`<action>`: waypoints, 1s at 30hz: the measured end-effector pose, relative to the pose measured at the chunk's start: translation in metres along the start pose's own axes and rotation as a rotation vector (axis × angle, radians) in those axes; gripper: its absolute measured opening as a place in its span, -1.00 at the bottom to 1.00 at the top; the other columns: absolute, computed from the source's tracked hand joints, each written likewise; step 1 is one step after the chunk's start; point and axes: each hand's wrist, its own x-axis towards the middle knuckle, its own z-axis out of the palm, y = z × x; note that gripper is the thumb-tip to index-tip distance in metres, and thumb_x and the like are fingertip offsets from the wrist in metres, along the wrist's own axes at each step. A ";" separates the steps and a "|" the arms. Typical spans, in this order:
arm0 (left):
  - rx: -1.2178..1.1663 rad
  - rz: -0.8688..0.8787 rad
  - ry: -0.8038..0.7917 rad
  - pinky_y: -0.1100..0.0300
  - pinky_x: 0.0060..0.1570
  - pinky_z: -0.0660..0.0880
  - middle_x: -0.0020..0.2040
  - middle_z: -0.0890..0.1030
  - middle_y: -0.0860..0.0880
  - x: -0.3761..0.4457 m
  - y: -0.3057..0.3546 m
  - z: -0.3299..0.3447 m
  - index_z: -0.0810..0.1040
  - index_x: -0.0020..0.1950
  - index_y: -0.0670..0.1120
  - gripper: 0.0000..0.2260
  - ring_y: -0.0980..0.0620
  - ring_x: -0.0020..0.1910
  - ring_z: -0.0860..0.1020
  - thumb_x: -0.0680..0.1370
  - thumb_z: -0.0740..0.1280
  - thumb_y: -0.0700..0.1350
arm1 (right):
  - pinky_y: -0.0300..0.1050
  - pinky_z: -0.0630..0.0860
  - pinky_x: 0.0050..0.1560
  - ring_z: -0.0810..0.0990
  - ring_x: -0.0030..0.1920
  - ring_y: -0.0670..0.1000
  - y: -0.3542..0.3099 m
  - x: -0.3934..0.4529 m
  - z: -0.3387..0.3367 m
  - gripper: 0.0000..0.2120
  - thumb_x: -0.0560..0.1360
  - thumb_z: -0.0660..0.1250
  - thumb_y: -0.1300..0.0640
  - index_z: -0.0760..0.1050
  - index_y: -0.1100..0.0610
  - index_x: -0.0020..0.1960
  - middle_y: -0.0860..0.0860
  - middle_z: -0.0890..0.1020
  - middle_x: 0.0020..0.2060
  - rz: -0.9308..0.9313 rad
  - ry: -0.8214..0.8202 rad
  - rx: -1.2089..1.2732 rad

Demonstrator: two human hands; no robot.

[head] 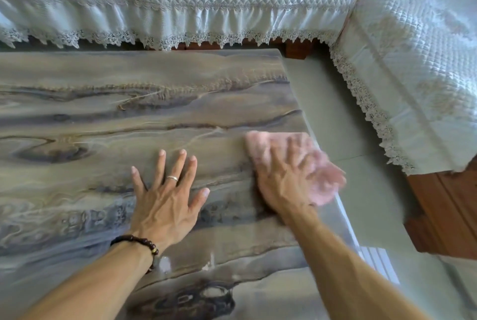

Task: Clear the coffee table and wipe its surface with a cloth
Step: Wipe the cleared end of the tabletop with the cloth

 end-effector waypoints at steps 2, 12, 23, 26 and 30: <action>0.008 -0.002 -0.017 -0.38 0.36 -0.22 0.56 -0.23 0.12 0.000 0.001 -0.001 -0.15 0.55 0.11 -0.29 -0.07 0.51 -0.33 0.45 -0.37 0.37 | 0.46 -0.08 0.43 -0.11 0.53 0.39 -0.011 -0.038 0.021 -0.49 0.59 -0.08 -0.21 0.11 -0.21 0.53 0.13 0.03 0.59 -0.262 -0.017 0.024; -0.015 -0.007 0.023 -0.30 0.42 -0.19 0.58 -0.16 0.05 -0.036 0.027 -0.004 -0.07 0.57 0.02 -0.27 -0.03 0.53 -0.25 0.48 -0.37 0.35 | 0.58 -0.16 0.34 -0.26 0.53 0.35 0.006 -0.040 0.004 -0.49 0.62 0.02 -0.08 0.00 -0.23 0.54 0.02 -0.08 0.59 -0.108 -0.028 -0.021; -0.092 -0.089 -0.007 -0.23 0.43 -0.26 0.53 -0.26 0.08 -0.104 0.028 0.015 -0.08 0.57 0.03 -0.14 -0.01 0.52 -0.28 0.35 -0.48 0.35 | 0.53 -0.19 0.38 -0.23 0.53 0.33 0.042 -0.067 -0.006 -0.55 0.60 0.00 -0.21 0.06 -0.33 0.48 -0.01 -0.10 0.57 0.154 -0.015 0.142; -0.087 -0.110 -0.024 -0.23 0.44 -0.23 0.57 -0.20 0.06 -0.113 0.031 0.021 -0.03 0.57 0.05 -0.23 -0.01 0.53 -0.27 0.43 -0.42 0.34 | 0.41 -0.46 0.35 -0.23 0.46 0.30 -0.023 -0.099 0.013 -0.55 0.60 0.12 -0.14 0.25 -0.18 0.48 0.19 0.07 0.55 -0.320 0.061 -0.010; -0.086 -0.122 -0.040 -0.22 0.45 -0.19 0.56 -0.22 0.05 -0.130 0.035 0.021 -0.06 0.57 0.04 -0.23 -0.01 0.52 -0.28 0.44 -0.43 0.35 | 0.46 0.25 0.35 0.16 0.42 0.30 0.032 -0.143 0.012 -0.50 0.48 0.08 -0.16 0.30 -0.25 0.43 0.12 0.31 0.48 -0.521 0.043 -0.193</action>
